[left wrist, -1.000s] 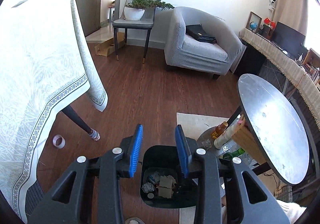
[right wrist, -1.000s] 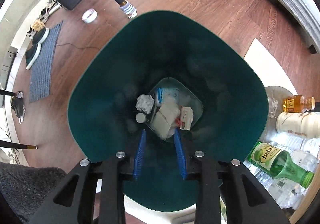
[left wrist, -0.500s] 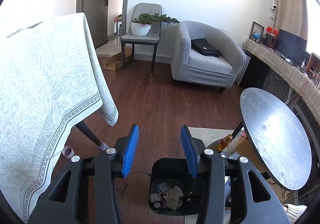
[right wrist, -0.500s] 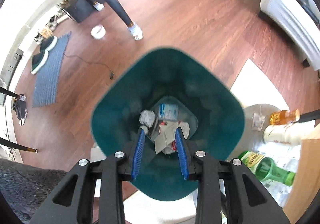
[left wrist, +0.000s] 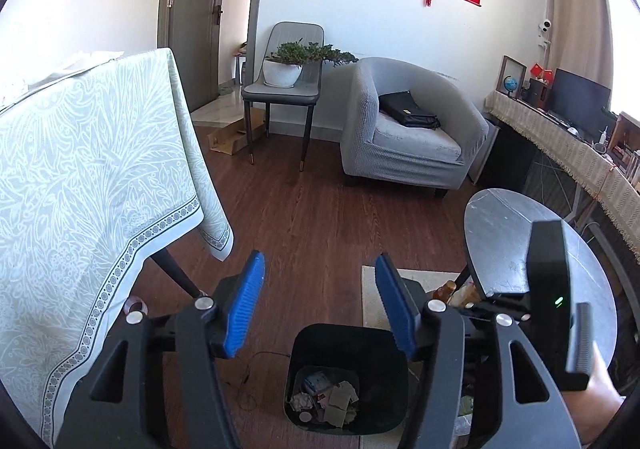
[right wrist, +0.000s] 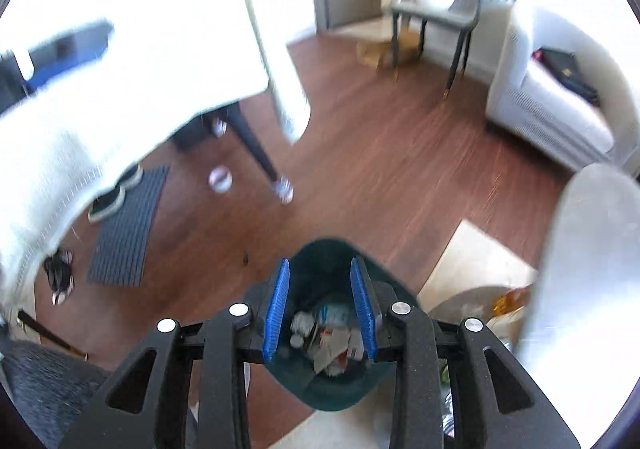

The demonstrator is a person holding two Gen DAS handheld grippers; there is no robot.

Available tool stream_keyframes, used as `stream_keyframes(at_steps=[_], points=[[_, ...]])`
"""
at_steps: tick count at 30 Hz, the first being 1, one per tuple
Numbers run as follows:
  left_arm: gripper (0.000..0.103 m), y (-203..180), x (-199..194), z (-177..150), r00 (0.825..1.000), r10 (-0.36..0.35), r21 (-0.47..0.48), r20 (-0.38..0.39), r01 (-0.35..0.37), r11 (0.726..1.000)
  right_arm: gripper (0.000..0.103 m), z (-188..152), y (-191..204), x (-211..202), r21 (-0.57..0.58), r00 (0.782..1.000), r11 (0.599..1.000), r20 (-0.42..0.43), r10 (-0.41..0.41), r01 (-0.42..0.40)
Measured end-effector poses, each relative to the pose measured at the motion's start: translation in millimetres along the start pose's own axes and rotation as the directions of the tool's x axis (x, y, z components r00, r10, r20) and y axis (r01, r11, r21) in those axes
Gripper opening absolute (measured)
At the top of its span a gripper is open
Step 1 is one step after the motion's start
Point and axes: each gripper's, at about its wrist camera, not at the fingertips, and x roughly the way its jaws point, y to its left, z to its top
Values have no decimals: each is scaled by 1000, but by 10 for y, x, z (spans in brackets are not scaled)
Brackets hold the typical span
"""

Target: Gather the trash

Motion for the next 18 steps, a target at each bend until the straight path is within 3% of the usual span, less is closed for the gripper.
stream_keyframes(at_steps=[7, 10, 12, 18], points=[[74, -173, -187, -120, 997, 54, 13, 62, -55, 998, 32, -103, -318, -793, 69, 980, 995, 181, -84, 73], [87, -274, -316, -185, 992, 65, 15, 106, -67, 998, 33, -300, -441, -1108, 100, 960, 984, 223, -169, 150], [93, -355, -416, -256, 989, 52, 28, 135, -56, 998, 45, -461, -548, -1322, 137, 946, 973, 244, -214, 185], [98, -552, -608, -475, 988, 55, 59, 147, -64, 996, 80, -997, -914, -1948, 257, 894, 926, 284, -346, 277]])
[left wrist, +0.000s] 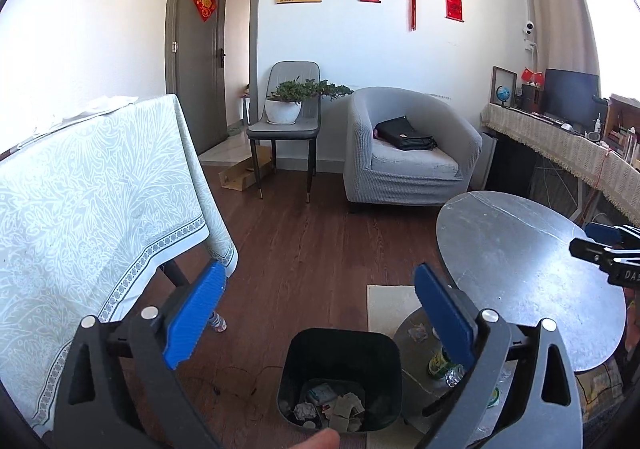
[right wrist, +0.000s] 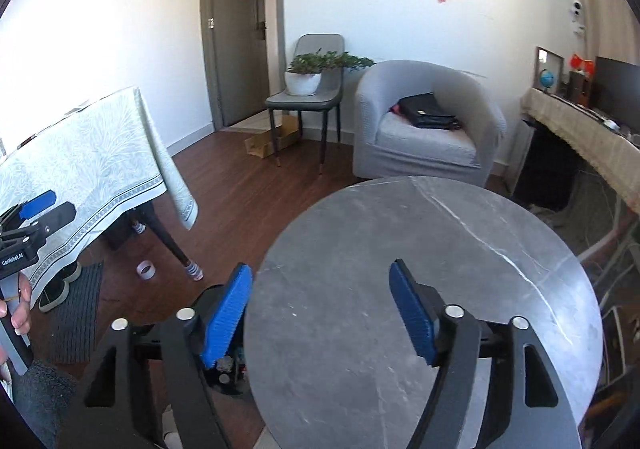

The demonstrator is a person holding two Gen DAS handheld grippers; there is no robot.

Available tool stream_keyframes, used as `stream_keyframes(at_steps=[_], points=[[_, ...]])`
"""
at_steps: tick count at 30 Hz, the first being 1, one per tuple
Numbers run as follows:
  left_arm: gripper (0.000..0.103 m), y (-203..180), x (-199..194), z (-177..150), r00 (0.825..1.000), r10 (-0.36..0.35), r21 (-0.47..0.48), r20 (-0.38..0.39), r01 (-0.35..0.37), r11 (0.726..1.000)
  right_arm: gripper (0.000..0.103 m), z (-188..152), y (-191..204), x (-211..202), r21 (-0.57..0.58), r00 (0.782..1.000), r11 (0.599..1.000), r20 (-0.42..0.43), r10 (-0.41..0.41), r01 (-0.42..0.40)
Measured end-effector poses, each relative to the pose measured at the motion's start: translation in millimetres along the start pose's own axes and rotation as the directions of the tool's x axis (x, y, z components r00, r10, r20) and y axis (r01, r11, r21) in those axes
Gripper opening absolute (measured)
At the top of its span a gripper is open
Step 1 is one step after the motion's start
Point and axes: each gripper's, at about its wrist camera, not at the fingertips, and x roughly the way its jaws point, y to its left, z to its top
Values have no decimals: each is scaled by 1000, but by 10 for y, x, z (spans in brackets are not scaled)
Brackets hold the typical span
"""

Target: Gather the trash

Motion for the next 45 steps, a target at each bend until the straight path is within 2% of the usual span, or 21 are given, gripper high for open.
stream_keyframes(at_steps=[3, 7, 10, 16, 18, 24, 31, 45], points=[[99, -19, -42, -124, 999, -26, -21, -25, 25, 999, 89, -163, -254, -226, 46, 999, 998, 23, -31, 30], [99, -79, -72, -305, 998, -29, -5, -48, 29, 1000, 93, -411, -533, -432, 73, 998, 995, 6, -64, 63], [99, -160, -105, -405, 999, -16, 32, -44, 17, 999, 98, -596, -545, -551, 68, 999, 997, 5, -46, 45], [99, -280, -171, -459, 1000, -3, 36, -19, 4, 999, 99, -906, -610, -797, 65, 1000, 998, 25, -5, 3], [99, -312, -146, -471, 999, -6, 36, -35, 7, 999, 99, -975, -642, -820, 75, 1000, 997, 15, 8, -9], [99, -396, -136, -527, 999, -2, 46, -54, 4, 999, 99, -1045, -683, -893, 94, 999, 995, 33, 17, -20], [99, -470, -112, -554, 998, -3, 65, -63, 7, 998, 99, -1052, -637, -835, 66, 1000, 997, -4, 28, -28], [99, -428, -63, -544, 996, -17, 35, -83, 20, 999, 99, -1069, -628, -886, 64, 1000, 998, 4, 19, -19]])
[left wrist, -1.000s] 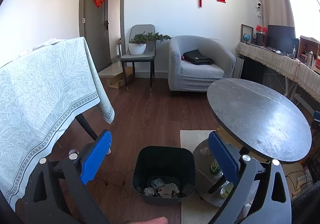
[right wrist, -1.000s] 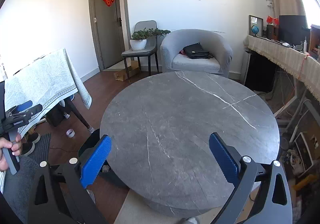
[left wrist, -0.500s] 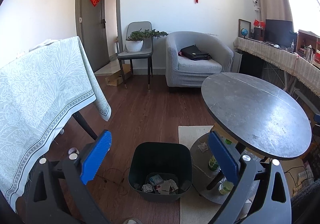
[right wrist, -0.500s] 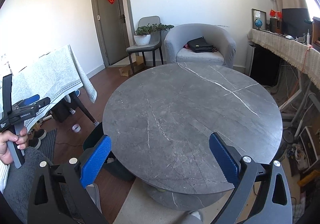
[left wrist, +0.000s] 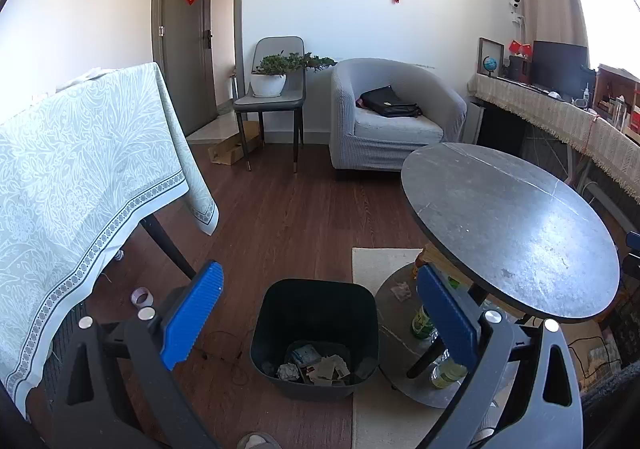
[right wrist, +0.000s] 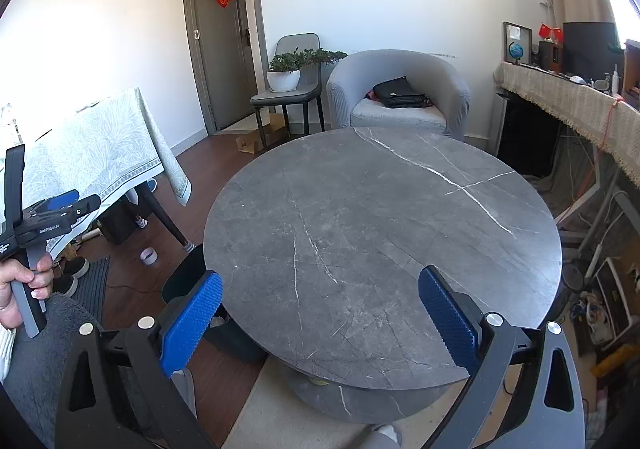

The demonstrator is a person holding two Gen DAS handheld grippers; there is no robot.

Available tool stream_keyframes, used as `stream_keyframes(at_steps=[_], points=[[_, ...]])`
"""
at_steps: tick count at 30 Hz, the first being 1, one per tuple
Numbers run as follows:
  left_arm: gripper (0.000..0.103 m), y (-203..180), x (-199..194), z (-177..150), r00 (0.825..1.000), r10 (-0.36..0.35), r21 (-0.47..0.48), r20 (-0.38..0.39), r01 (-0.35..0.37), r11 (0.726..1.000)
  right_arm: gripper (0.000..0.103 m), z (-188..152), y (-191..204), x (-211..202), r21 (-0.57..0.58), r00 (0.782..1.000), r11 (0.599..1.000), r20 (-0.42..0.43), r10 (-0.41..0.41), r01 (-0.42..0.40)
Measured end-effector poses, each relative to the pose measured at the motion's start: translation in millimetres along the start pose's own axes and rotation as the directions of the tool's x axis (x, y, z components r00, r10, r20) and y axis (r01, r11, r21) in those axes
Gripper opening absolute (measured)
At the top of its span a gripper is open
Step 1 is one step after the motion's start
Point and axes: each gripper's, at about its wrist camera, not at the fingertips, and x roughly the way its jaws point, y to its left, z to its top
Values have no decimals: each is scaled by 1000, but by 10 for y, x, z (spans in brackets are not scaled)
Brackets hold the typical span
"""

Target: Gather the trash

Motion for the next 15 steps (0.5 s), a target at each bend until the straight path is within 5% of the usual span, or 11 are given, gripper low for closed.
stream_keyframes(at_steps=[15], points=[[99, 90, -1, -4, 1000, -13, -38, -9, 13, 999, 99, 26, 3, 5, -9, 1000, 1000, -8, -1, 1]])
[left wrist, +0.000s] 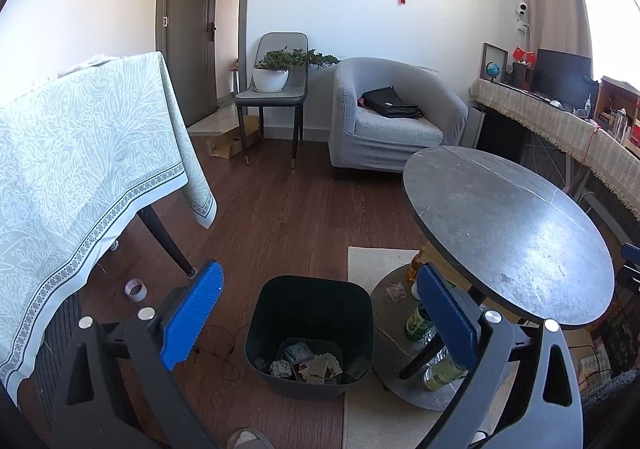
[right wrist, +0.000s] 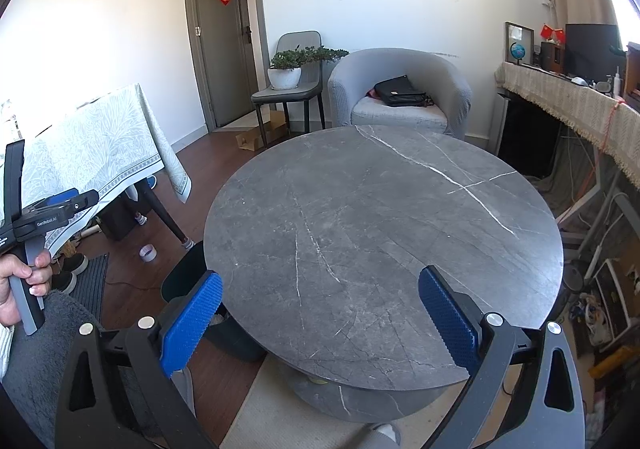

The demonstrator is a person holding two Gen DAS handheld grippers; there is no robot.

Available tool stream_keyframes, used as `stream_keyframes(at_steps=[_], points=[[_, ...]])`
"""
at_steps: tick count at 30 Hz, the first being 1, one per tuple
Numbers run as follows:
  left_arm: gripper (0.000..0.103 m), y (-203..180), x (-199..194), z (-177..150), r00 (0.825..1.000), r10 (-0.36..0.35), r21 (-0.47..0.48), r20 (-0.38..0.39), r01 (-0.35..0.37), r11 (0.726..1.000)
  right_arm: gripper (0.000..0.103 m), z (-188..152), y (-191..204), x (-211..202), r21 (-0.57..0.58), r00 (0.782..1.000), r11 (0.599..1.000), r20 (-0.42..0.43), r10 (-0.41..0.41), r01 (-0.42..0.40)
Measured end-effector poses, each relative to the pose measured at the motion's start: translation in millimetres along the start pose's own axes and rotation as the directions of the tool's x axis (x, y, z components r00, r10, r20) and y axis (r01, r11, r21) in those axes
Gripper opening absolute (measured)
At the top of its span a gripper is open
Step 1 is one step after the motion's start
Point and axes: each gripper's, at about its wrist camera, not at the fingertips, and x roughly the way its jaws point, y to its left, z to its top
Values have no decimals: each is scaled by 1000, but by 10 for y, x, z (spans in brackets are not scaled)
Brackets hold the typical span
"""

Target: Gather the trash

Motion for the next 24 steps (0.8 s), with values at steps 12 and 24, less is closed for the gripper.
stream_keyframes(at_steps=[12, 24], points=[[99, -2, -2, -12, 1000, -4, 0, -1, 4, 1000, 99, 1, 6, -2, -1, 1000, 1000, 0, 0, 0], [99, -37, -13, -27, 1000, -4, 6, -5, 4, 1000, 99, 0, 13, -1, 0, 1000, 1000, 0, -1, 1]])
